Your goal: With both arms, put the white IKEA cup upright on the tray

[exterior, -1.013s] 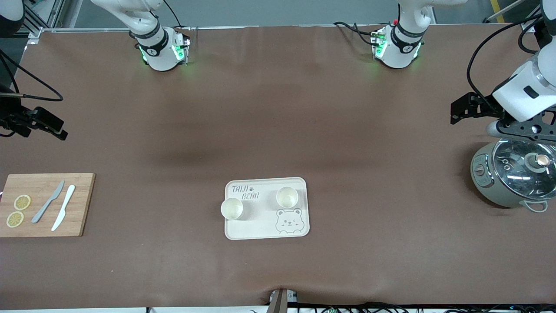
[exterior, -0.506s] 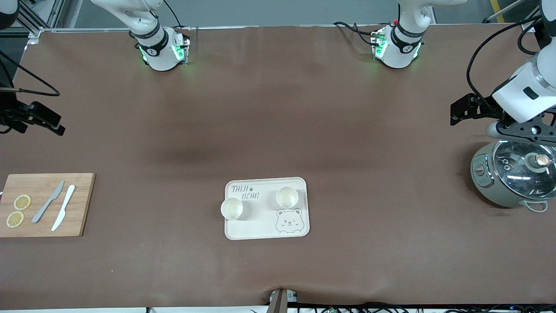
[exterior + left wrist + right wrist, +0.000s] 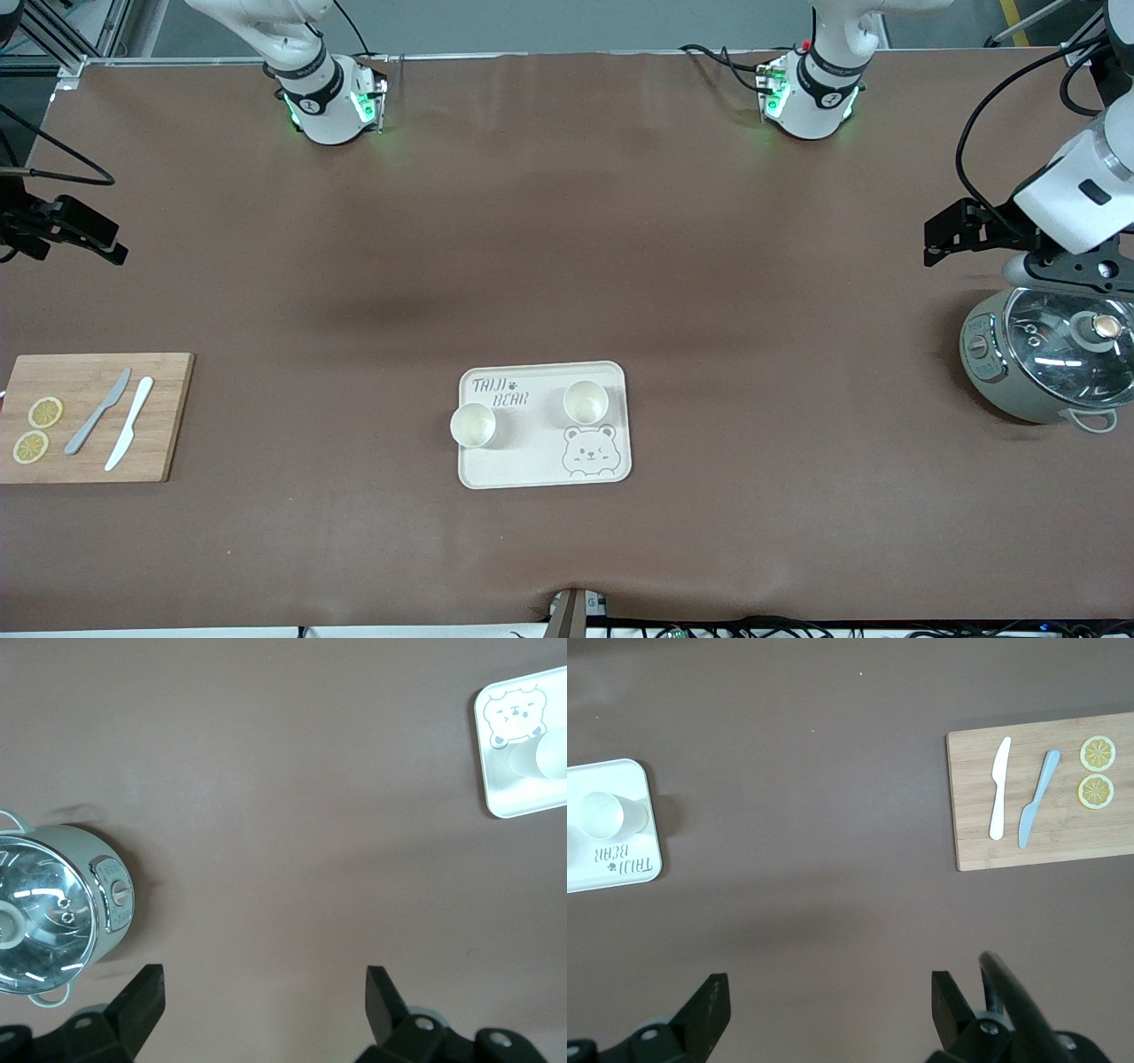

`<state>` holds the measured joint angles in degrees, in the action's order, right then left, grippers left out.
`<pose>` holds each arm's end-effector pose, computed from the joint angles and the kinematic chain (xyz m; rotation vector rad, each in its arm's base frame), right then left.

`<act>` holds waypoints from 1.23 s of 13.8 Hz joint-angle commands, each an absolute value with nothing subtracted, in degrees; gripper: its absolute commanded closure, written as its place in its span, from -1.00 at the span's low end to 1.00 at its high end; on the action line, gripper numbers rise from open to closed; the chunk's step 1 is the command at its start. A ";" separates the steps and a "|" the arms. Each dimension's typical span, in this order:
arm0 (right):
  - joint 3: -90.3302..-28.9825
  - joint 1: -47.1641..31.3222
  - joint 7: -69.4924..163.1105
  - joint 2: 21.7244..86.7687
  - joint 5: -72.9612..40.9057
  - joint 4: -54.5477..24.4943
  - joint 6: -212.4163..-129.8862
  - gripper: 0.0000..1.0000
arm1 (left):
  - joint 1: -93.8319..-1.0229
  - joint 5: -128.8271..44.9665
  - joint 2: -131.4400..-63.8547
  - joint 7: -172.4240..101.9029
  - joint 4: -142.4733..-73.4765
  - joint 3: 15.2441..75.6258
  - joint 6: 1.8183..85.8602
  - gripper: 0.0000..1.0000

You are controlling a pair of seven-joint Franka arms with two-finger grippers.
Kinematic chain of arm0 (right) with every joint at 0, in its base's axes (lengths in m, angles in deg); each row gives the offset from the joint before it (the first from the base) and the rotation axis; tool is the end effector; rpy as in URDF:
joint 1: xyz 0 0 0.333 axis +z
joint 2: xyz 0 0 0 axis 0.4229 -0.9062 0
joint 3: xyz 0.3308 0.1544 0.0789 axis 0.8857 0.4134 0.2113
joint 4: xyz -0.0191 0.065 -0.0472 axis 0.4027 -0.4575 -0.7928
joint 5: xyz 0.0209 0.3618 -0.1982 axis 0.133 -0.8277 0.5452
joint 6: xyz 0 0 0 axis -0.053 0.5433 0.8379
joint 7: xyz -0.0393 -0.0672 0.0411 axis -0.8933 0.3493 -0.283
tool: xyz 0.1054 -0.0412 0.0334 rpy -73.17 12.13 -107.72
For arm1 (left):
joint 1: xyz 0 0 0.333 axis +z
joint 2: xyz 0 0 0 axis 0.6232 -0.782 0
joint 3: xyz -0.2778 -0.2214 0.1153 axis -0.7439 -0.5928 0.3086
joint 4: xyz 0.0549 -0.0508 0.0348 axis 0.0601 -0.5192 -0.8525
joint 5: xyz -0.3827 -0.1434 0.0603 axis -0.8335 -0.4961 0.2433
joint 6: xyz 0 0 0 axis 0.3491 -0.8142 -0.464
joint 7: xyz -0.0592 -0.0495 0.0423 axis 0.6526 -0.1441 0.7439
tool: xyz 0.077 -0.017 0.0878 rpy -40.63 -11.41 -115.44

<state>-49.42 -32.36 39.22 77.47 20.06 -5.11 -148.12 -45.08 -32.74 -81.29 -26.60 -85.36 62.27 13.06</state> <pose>0.5821 -0.0244 0.6814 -3.1220 0.1396 -0.0860 0.6221 -0.0847 0.6795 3.1290 -0.2768 -0.0018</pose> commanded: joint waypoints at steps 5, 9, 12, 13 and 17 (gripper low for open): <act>-49.37 -33.19 39.93 77.01 20.55 -3.90 -147.64 -1.00 | -43.40 -33.03 -80.90 -27.40 -86.05 62.79 15.27 -1.00; -49.37 -33.19 39.93 77.01 20.47 -3.72 -147.29 -1.00 | -43.04 -32.85 -80.90 -29.25 -86.31 62.79 16.15 -1.00; -49.29 -33.02 40.28 77.01 19.94 -3.46 -147.90 -1.00 | -43.04 -32.85 -80.90 -29.25 -86.40 62.79 16.24 -1.00; -49.29 -33.10 40.37 77.01 19.94 -3.46 -147.99 -1.00 | -43.04 -32.85 -80.90 -29.34 -86.48 62.79 16.67 -1.00; -49.29 -33.02 40.28 77.01 20.03 -3.46 -148.17 -1.00 | -43.04 -32.94 -80.99 -29.34 -86.49 62.79 17.64 -1.00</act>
